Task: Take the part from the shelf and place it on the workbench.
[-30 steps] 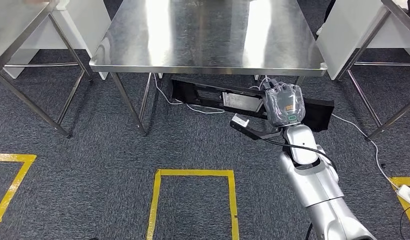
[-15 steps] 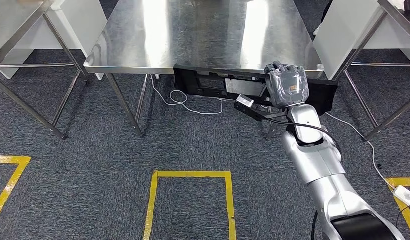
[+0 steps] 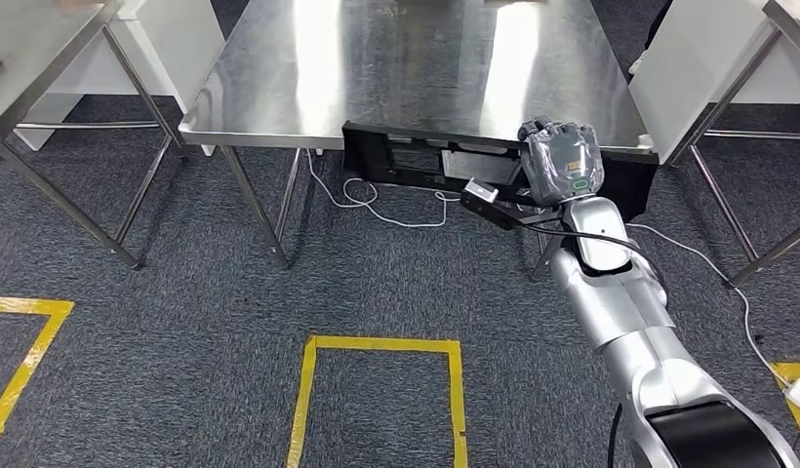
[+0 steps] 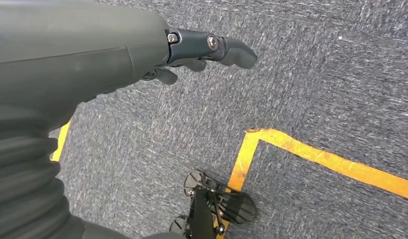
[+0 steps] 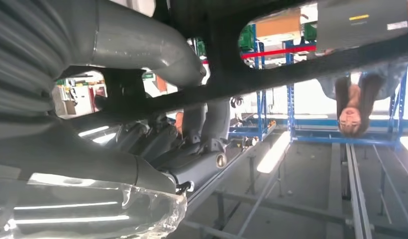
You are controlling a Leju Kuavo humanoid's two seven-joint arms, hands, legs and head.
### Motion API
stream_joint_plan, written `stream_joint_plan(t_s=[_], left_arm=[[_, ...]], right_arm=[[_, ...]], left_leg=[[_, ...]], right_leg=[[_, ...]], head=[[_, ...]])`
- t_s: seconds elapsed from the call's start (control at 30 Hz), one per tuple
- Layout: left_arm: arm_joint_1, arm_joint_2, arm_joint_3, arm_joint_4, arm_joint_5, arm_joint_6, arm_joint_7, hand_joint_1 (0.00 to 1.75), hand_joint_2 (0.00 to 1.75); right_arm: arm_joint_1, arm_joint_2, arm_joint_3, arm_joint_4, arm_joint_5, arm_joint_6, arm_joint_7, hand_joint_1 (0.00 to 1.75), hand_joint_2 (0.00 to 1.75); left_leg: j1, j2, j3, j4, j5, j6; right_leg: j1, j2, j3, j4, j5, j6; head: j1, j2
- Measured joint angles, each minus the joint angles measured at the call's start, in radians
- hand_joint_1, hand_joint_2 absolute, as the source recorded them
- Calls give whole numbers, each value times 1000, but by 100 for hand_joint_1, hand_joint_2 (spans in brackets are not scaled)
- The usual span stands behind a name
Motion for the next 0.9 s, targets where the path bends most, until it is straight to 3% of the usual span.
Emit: stream_joint_plan(t_s=[0.07,0.13,0.23,0.27,0.3,0.37,0.43,0.53,0.6,0.63,0.7,0.77,0.8,0.83,0.9], left_arm=[[1,1,2,0,1,2,-2,0,175],[2,3,3,0,3,3,-2,0,175],[3,2,5,0,5,2,-3,0,175],[4,2,7,0,6,1,-3,0,175],[5,2,8,0,5,-1,-4,0,175],[5,3,10,0,2,-4,-5,0,175],[4,6,11,0,-2,-5,-5,0,175],[1,8,11,0,-6,-3,-3,0,175],[-1,7,11,0,-9,-2,0,0,175],[-3,6,11,0,-11,-1,2,0,175],[-7,4,11,0,-14,1,6,0,175],[-9,3,11,0,-15,1,9,0,175],[-8,1,11,0,-15,1,11,0,175],[-8,0,11,0,-15,1,12,0,175],[-7,-3,11,0,-16,1,13,0,175]], right_arm=[[-2,3,0,6,1,-1,1,175,175],[-4,8,0,10,2,-1,2,175,175],[-5,16,1,20,4,-1,4,175,175],[-4,18,2,23,5,-1,6,175,175],[-4,19,4,27,7,-1,9,175,175],[-4,20,7,31,12,-1,16,175,175],[-7,21,8,34,15,-1,24,175,175],[-11,17,8,38,19,-1,34,175,175],[-19,9,7,41,19,0,37,175,175],[-28,4,6,43,17,0,37,175,175],[-45,-7,5,49,14,1,36,175,175],[-52,-18,5,58,11,5,35,175,175],[-52,-22,5,62,11,6,35,175,175],[-52,-25,4,65,10,7,35,175,175],[-56,-31,3,71,10,7,34,175,175]], left_leg=[[5,2,-1,9,-9,-9],[11,8,-28,74,-43,-21],[17,15,-135,267,-115,-35],[18,15,-160,295,-112,-35],[19,15,-165,283,-88,-33],[17,15,-118,155,0,-20],[9,17,-64,40,49,-1],[-3,20,-44,2,42,23],[-3,19,-21,-13,41,37],[-1,18,-11,-18,41,42],[1,15,-3,-22,37,46],[1,11,3,-22,29,45],[1,9,8,-21,24,43],[1,8,15,-21,18,40],[0,7,30,-19,5,31]], right_leg=[[-6,1,4,-2,-1,-15],[-12,3,16,-4,-6,-28],[-6,3,31,-3,-19,-41],[-4,4,36,-3,-23,-43],[-2,5,43,-3,-29,-42],[0,7,59,-5,-41,-39],[4,8,70,-7,-52,-32],[10,8,82,-2,-50,-13],[14,7,73,29,-60,-8],[13,6,53,66,-76,-10],[11,6,-24,189,-122,-15],[10,6,-97,286,-148,-10],[10,6,-110,285,-138,-2],[9,6,-104,246,-112,8],[7,2,-57,99,-30,26]], head=[[0,0],[-3,0],[-6,0],[-6,0],[-6,0],[-6,0],[-5,0],[-6,0],[-5,0],[-4,0],[-3,0],[-2,0],[-2,0],[-2,0],[-1,0]])
